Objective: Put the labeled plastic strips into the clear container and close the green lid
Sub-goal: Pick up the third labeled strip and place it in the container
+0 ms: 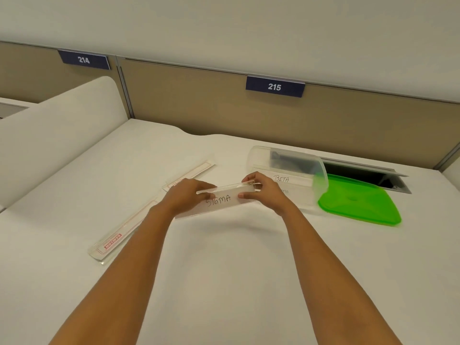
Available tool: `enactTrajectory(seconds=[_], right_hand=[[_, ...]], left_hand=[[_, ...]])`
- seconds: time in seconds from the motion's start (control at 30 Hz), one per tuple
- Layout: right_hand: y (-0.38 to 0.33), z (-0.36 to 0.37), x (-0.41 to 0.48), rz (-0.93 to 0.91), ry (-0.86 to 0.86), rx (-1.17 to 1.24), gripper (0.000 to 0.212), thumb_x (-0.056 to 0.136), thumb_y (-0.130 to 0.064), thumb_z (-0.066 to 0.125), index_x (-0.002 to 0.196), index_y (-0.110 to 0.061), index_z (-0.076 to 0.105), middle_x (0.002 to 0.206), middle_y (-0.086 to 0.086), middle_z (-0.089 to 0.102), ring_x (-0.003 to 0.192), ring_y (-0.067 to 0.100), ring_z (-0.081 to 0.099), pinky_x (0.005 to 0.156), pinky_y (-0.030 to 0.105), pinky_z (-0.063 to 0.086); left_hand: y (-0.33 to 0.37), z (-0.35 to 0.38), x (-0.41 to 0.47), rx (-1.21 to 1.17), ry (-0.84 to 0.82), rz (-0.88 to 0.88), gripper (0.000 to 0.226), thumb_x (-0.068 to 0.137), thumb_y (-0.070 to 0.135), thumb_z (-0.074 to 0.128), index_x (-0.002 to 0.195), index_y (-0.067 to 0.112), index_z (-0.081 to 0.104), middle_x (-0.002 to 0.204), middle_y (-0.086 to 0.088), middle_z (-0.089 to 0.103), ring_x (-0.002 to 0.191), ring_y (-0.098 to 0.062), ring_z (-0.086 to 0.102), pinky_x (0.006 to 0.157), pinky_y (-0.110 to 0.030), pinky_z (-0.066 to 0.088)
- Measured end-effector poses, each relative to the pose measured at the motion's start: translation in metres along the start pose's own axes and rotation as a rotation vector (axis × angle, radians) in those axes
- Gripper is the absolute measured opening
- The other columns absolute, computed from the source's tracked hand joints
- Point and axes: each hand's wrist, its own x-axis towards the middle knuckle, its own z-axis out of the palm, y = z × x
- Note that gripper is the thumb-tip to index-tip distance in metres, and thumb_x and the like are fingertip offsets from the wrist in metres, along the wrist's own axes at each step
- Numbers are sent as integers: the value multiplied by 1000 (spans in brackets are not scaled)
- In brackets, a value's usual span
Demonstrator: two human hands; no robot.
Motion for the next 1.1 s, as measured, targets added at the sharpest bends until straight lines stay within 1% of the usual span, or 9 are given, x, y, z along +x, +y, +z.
enactTrajectory(seconds=[0.17, 0.27, 0.37, 0.47, 0.57, 0.63, 0.8, 0.93, 1.1], right_hand=[[-20, -32, -2, -43, 103, -55, 33, 63, -24, 86, 84, -33, 62, 101, -3, 63, 76, 8, 60, 60, 15, 46], [-28, -53, -5, -37, 171, -68, 32, 64, -27, 85, 88, -30, 64, 98, -4, 63, 75, 5, 57, 56, 17, 44], [-30, -75, -8, -31, 243, -73, 34, 65, -27, 85, 92, -27, 64, 94, -6, 62, 78, 6, 54, 57, 15, 43], [-30, -96, -10, -43, 298, -90, 37, 66, -25, 85, 97, -19, 65, 81, -11, 57, 71, 4, 50, 50, 4, 38], [-28, -115, -10, -29, 330, -138, 40, 65, -29, 85, 99, -19, 66, 91, -2, 59, 77, 10, 52, 64, 17, 43], [-27, -127, -10, -14, 348, -146, 38, 64, -30, 85, 96, -22, 66, 97, 1, 61, 82, 11, 54, 67, 23, 45], [-24, -149, -7, -1, 390, -205, 36, 64, -31, 85, 93, -24, 66, 91, -3, 59, 77, 5, 53, 50, 10, 43], [-18, -163, -2, 2, 379, -289, 38, 68, -32, 83, 101, -26, 65, 90, -8, 57, 82, 9, 51, 60, 13, 39], [-9, -177, 9, 53, 335, -364, 37, 73, -31, 79, 107, -22, 68, 100, -1, 63, 89, 14, 55, 62, 19, 41]], left_hand=[[25, -27, 19, 51, 82, 87, 30, 83, 52, 60, 111, 44, 65, 120, 20, 65, 113, -8, 57, 77, -27, 37], [33, -39, 28, 15, 182, 75, 29, 81, 54, 61, 104, 38, 69, 113, 15, 67, 97, -10, 59, 74, -28, 41], [37, -44, 40, -157, 176, 96, 30, 83, 44, 64, 108, 29, 70, 111, 9, 66, 95, -12, 54, 76, -27, 42], [46, -45, 52, -277, 117, 152, 32, 81, 33, 71, 111, 23, 70, 109, 7, 65, 100, -12, 56, 82, -23, 39], [59, -43, 67, -262, 63, 202, 39, 76, 25, 77, 113, 20, 68, 104, 8, 62, 98, -13, 56, 81, -20, 39], [69, -40, 77, -258, 48, 225, 42, 74, 23, 79, 114, 19, 68, 103, 8, 61, 96, -13, 56, 79, -19, 39], [91, -32, 105, -218, 53, 263, 43, 72, 24, 80, 113, 20, 69, 112, 3, 64, 97, -17, 55, 80, -25, 41], [105, -23, 127, -178, 36, 271, 44, 72, 20, 80, 115, 18, 69, 120, -4, 65, 96, -20, 54, 81, -28, 43], [116, -8, 148, -155, 15, 280, 43, 73, 16, 79, 115, 15, 69, 119, -6, 66, 93, -18, 52, 81, -29, 43]])
